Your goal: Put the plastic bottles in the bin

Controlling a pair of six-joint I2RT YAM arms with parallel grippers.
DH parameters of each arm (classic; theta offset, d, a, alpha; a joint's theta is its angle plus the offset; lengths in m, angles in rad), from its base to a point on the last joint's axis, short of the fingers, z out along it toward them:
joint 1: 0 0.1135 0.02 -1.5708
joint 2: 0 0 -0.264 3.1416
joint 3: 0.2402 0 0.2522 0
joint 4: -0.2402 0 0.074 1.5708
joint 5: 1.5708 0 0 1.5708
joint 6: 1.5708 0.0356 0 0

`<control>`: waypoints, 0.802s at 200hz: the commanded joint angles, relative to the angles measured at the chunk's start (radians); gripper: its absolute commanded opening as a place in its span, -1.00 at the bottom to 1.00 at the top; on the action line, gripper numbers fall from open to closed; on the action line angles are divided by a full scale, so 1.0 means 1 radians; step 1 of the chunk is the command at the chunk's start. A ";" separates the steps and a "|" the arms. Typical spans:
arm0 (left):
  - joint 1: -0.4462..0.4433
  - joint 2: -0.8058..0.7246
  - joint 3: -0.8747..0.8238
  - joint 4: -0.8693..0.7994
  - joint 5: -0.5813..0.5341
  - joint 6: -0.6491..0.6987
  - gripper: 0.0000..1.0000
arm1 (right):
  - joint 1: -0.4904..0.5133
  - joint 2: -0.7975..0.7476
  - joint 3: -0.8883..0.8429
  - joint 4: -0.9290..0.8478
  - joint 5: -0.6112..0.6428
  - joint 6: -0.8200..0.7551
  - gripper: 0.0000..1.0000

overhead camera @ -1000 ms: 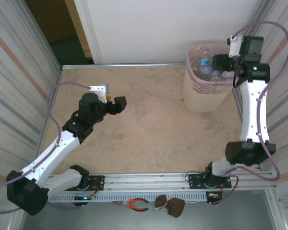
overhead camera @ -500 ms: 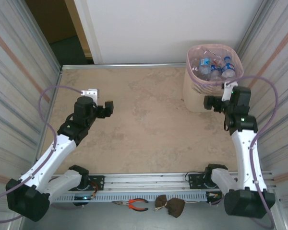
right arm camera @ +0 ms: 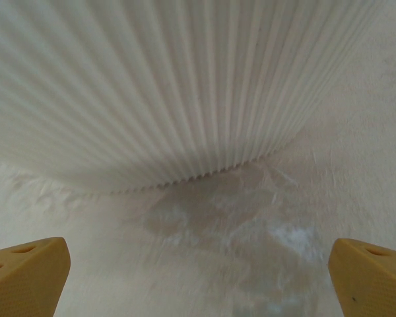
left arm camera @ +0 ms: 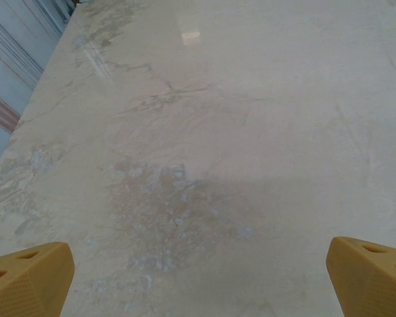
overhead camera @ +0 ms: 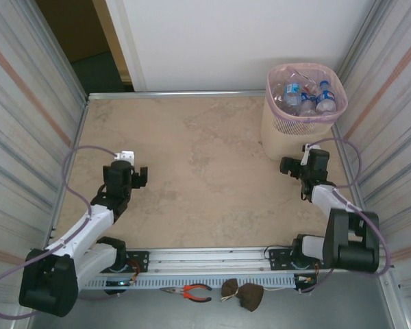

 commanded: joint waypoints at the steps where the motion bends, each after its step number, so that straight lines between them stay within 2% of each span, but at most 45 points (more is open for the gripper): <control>1: 0.054 0.034 -0.086 0.313 0.070 0.063 0.97 | -0.008 0.089 -0.028 0.347 0.034 0.058 0.98; 15: 0.094 0.077 -0.115 0.417 0.136 0.058 0.97 | -0.016 0.151 -0.017 0.394 0.028 0.093 0.98; 46: 0.136 0.205 -0.093 0.529 0.222 0.069 0.97 | 0.030 0.186 -0.010 0.423 0.010 0.025 0.98; 75: 0.151 0.336 -0.058 0.668 0.275 0.090 0.97 | 0.058 0.272 -0.090 0.661 -0.004 -0.010 0.99; 87: 0.171 0.381 -0.035 0.679 0.324 0.070 0.97 | 0.056 0.247 -0.069 0.566 -0.016 -0.011 0.98; 116: 0.190 0.471 0.026 0.641 0.381 0.071 0.97 | 0.077 0.261 -0.059 0.572 0.012 -0.027 0.98; 147: 0.206 0.561 0.018 0.749 0.444 0.087 0.97 | 0.077 0.260 -0.054 0.560 0.014 -0.029 0.98; 160: 0.213 0.543 0.034 0.677 0.475 0.082 0.97 | 0.078 0.258 -0.054 0.559 0.014 -0.027 0.98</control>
